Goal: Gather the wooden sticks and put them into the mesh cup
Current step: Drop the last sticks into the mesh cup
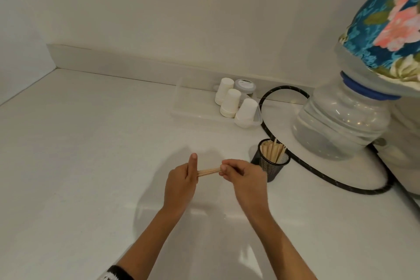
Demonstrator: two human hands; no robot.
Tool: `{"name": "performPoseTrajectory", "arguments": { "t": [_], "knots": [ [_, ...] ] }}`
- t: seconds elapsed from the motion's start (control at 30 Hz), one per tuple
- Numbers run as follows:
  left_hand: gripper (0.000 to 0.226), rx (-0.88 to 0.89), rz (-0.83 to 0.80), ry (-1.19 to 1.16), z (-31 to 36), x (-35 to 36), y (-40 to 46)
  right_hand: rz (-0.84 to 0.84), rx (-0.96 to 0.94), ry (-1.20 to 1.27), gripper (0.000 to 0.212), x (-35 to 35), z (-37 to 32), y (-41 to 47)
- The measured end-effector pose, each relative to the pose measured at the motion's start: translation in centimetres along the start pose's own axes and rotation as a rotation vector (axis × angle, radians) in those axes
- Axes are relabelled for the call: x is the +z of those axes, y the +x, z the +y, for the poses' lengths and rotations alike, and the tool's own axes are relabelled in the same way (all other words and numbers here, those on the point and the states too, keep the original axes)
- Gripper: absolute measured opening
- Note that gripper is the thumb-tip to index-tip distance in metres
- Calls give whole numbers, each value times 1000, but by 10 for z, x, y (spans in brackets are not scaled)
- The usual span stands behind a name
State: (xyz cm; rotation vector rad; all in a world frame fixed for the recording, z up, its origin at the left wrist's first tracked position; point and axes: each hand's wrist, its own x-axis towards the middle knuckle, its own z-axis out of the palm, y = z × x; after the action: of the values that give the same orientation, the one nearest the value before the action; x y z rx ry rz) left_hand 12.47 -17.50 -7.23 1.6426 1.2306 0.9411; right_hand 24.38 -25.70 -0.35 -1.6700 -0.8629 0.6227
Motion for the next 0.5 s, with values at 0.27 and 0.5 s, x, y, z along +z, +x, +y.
{"name": "performPoseTrajectory", "arguments": {
  "t": [0.27, 0.5],
  "knots": [
    [29, 155, 58, 538, -22, 11, 10, 210, -418, -716, 13, -104, -67, 56],
    [59, 221, -83, 841, -43, 13, 8, -83, -219, -1257, 20, -124, -63, 95]
  ]
}}
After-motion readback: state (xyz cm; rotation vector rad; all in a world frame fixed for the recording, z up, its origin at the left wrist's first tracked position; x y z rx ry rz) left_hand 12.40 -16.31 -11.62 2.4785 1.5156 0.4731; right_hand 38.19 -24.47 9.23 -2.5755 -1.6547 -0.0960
